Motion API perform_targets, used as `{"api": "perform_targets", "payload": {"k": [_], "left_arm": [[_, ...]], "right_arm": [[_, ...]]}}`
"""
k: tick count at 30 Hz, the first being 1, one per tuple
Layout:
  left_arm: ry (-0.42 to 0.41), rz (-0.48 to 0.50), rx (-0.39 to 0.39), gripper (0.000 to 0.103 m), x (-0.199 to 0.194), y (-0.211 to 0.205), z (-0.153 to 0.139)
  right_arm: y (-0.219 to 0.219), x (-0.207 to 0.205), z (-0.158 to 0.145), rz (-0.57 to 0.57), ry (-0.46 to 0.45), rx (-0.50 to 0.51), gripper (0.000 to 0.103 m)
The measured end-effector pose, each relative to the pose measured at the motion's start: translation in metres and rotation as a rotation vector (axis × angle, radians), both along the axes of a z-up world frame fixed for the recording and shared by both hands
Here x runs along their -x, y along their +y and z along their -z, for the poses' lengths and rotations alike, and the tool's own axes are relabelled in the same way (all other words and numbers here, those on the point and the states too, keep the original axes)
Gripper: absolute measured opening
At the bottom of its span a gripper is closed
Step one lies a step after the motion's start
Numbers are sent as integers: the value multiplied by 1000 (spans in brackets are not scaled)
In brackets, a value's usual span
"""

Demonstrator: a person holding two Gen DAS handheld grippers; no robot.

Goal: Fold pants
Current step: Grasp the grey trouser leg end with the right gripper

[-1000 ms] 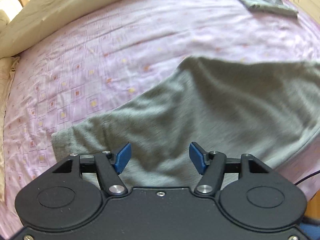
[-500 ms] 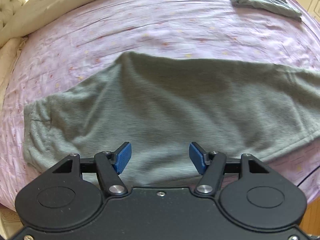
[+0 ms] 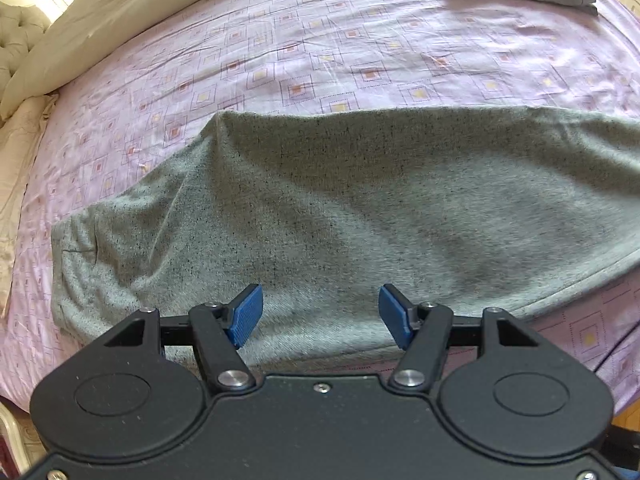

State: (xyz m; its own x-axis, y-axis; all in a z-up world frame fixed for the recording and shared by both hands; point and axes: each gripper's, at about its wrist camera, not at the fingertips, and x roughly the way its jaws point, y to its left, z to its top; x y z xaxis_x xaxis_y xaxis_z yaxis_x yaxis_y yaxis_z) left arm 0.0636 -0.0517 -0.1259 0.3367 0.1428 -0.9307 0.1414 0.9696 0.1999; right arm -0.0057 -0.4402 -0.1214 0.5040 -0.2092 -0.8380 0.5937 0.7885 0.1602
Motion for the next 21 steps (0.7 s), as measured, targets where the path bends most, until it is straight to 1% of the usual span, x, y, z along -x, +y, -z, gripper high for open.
{"api": "perform_targets", "payload": {"k": [1, 3, 4, 5, 10, 12, 13, 15, 16, 17, 18, 19, 21], "left_arm": [[-5, 0, -1, 66, -1, 1, 1], [0, -3, 0, 66, -4, 2, 7], [9, -5, -1, 66, -6, 4, 10], [18, -5, -8, 66, -9, 5, 13], [0, -14, -48, 67, -15, 19, 19], [43, -35, -56, 67, -14, 30, 31], [85, -34, -63, 66, -11, 35, 42], [191, 2, -86, 67, -3, 44, 67], [162, 20, -70, 69, 6, 49, 68], [139, 34, -60, 68, 12, 53, 64], [153, 40, -61, 67, 14, 55, 60], [148, 35, -48, 64, 16, 59, 53], [94, 23, 1, 63, 19, 70, 32]], "right_arm": [[1, 6, 2, -6, 38, 27, 11], [-5, 12, 25, 1, 144, 3, 11], [-8, 15, 34, 10, 162, -17, 11], [-10, 18, 38, 15, 161, -36, 11], [-6, 12, 34, 5, 180, -12, 12], [-9, 11, 38, 19, 191, -20, 12], [-9, 12, 40, 27, 193, -22, 12], [-8, 13, 41, 41, 200, -20, 14], [-7, 11, 40, 48, 209, -18, 15], [-6, 10, 37, 55, 218, -13, 17], [-5, 10, 33, 62, 217, -9, 18], [-3, 11, 28, 68, 208, -6, 18], [1, 13, 19, 78, 188, 13, 18]]}}
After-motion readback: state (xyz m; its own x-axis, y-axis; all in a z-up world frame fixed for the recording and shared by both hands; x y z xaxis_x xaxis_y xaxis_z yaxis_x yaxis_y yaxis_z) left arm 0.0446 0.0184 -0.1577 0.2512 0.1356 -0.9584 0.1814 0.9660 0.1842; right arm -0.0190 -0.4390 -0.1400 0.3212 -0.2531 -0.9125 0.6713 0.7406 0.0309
